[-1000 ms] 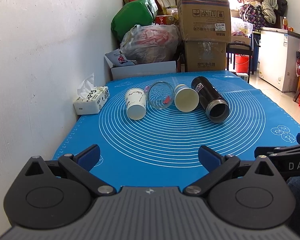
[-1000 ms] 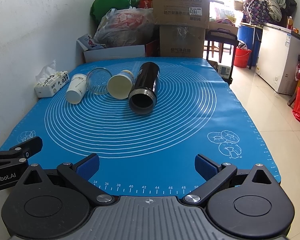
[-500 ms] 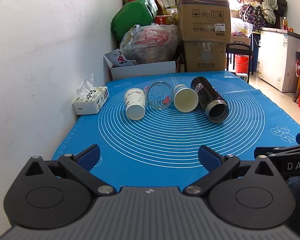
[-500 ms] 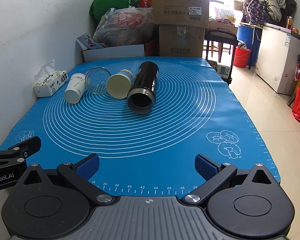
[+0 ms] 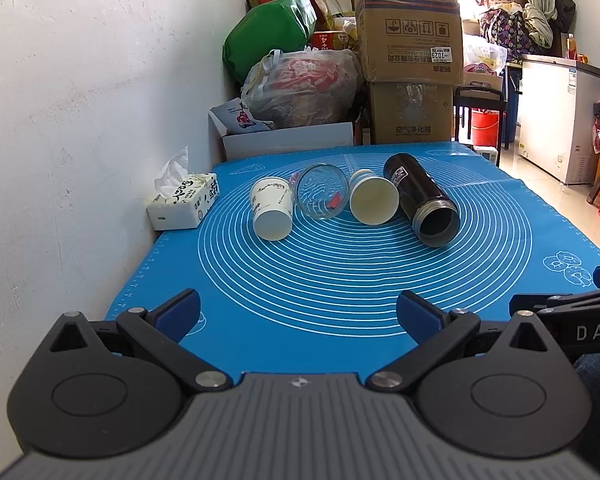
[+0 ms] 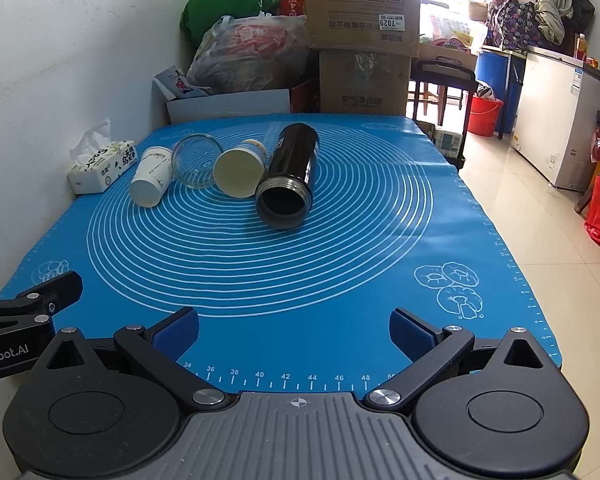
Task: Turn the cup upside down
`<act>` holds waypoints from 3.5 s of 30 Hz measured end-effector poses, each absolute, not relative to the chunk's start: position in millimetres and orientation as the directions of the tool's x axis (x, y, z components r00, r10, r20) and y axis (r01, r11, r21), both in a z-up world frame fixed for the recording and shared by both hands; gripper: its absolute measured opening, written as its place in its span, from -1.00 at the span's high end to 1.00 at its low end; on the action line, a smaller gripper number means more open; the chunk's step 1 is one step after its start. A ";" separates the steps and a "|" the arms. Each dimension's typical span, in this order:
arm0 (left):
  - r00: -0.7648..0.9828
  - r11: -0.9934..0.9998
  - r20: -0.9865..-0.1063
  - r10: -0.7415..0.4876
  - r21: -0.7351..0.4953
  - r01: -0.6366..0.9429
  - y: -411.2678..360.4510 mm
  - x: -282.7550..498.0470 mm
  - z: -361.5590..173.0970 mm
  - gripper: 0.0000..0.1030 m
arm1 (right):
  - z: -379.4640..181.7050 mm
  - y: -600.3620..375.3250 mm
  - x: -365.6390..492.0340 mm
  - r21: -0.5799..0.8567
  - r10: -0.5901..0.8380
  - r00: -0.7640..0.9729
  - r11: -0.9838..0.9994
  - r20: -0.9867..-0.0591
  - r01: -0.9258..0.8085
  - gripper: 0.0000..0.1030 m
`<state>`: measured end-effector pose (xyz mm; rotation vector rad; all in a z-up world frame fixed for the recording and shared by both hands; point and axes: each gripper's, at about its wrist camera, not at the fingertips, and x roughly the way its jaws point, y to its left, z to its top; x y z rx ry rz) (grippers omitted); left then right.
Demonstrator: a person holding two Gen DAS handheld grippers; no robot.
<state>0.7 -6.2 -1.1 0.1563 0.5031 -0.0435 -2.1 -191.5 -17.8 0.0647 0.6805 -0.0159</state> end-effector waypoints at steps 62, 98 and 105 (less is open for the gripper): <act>0.839 0.993 -0.542 0.041 0.119 0.028 -4.2 149.4 -12.4 -0.99 | 23.8 -225.6 207.5 0.049 0.040 0.728 0.999 -0.684 -0.008 -0.72; 0.812 0.993 -0.581 0.060 0.115 0.009 6.8 192.9 -42.4 -0.99 | -44.3 -202.3 343.5 0.205 0.181 0.465 0.979 -0.866 0.001 -0.30; 0.823 0.995 -0.565 0.055 0.104 0.005 9.0 177.6 -30.4 -0.99 | -22.2 -207.2 311.5 0.194 0.185 0.474 0.981 -0.861 -0.031 -0.30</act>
